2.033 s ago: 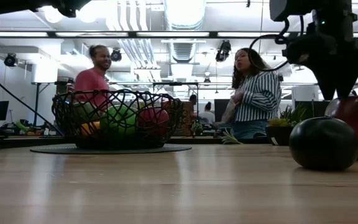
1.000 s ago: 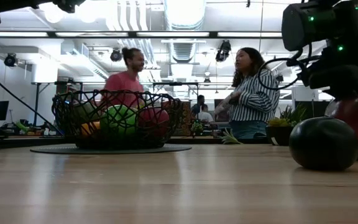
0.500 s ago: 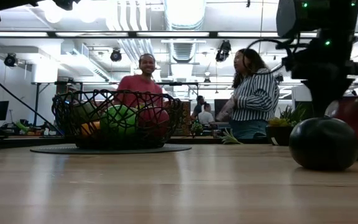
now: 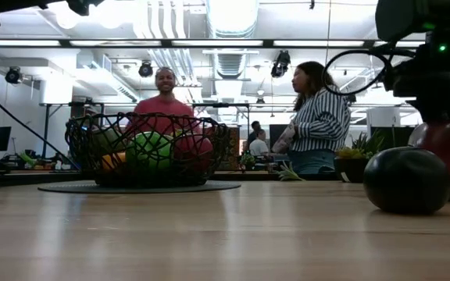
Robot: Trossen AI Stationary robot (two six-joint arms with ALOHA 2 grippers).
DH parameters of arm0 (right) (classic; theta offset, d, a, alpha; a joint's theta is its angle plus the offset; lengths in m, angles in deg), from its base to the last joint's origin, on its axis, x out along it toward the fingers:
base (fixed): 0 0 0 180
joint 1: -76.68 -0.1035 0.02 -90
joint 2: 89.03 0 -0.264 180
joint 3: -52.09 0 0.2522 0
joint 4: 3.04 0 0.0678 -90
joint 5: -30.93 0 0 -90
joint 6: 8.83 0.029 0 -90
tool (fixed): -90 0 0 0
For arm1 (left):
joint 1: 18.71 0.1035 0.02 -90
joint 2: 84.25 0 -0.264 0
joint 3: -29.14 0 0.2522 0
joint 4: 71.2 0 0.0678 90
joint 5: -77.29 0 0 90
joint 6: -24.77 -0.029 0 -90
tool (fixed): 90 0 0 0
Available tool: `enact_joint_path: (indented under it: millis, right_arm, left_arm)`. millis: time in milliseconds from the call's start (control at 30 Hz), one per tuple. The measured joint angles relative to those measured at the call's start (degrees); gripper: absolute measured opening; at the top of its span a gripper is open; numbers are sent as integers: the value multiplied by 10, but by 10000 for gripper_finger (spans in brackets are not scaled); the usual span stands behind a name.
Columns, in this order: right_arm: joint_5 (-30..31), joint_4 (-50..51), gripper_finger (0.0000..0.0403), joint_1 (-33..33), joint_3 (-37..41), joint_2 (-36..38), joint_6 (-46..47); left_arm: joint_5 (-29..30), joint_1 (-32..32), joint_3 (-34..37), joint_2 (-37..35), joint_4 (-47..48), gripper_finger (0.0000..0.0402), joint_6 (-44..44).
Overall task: Build produce basket
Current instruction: Put the red grapes into the basket
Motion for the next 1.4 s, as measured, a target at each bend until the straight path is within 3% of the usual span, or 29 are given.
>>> enact_joint_path:
  millis: [233,433,600,1167,1400]
  right_arm:
    - [-9,-74,294,0,47,-1,0]
    - [-8,-144,305,0,85,0,5]
    - [1,-187,296,0,112,0,9]
    - [125,-201,250,2,147,-4,36]
    - [131,-208,211,2,147,-4,35]
  left_arm:
    - [0,0,0,2,-9,322,0]
    - [0,0,-2,2,-12,322,-2]
    - [0,0,-2,2,-13,322,-2]
    - [0,0,-2,2,-31,322,-3]
    - [0,0,-1,2,-41,322,-4]
